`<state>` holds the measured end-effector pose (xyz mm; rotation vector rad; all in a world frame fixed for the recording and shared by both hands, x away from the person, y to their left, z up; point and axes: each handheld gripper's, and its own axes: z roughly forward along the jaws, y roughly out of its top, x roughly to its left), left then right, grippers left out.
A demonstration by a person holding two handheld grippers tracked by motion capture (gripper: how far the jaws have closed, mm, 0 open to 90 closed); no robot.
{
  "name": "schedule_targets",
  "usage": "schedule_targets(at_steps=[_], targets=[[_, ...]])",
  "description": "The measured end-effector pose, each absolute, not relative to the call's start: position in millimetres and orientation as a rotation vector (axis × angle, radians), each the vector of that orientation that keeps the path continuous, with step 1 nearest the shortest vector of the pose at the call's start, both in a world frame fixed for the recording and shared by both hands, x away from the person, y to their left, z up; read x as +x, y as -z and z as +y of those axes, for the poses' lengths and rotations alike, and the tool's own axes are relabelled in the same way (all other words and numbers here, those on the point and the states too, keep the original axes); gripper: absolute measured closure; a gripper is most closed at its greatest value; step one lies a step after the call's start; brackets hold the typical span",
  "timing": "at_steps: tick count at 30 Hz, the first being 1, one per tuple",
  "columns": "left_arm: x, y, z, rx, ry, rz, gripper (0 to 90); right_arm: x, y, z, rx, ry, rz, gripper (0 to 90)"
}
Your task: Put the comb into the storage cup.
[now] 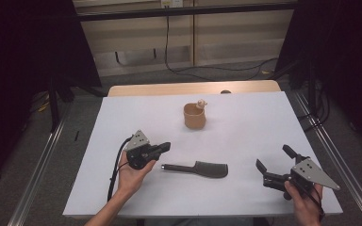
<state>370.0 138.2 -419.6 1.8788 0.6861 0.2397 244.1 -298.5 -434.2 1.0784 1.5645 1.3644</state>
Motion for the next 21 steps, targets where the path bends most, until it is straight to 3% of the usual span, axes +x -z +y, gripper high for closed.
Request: schedule_targets(at_steps=[21], targets=[[369,427,131,2.158,-0.22,0.687,90.0,244,435,-298,1.082,-1.365,1.575,0.0]])
